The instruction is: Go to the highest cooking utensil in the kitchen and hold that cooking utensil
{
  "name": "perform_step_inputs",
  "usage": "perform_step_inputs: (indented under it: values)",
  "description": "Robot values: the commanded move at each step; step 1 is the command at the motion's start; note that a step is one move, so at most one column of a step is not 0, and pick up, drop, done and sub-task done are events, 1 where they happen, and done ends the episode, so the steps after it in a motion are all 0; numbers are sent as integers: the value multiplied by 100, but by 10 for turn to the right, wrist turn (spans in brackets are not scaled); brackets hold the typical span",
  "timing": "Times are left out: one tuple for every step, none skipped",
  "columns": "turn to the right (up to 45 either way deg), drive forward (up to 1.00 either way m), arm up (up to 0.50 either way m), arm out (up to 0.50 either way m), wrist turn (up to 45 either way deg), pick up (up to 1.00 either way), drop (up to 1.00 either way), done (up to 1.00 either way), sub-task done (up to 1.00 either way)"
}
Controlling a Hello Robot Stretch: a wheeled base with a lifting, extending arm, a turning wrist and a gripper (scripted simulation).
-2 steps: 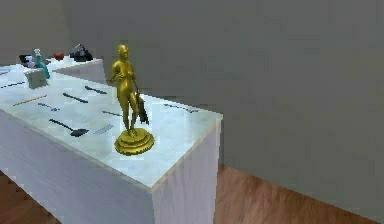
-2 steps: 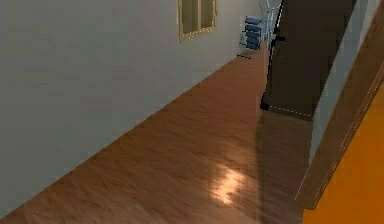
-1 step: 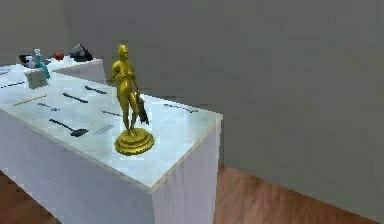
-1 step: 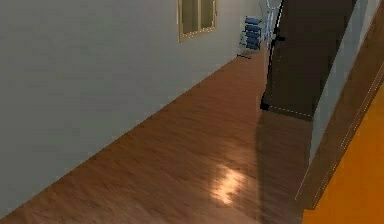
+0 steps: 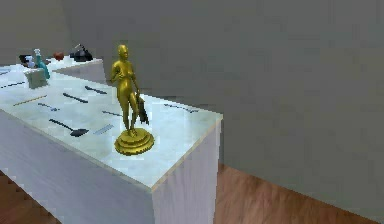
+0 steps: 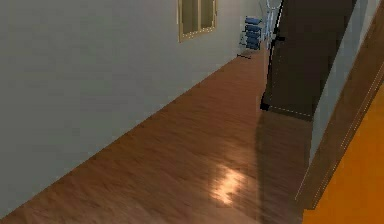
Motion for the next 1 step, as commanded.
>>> perform_step_inputs:
  values:
    - [210,0,0,0,0,0,0,0,0]
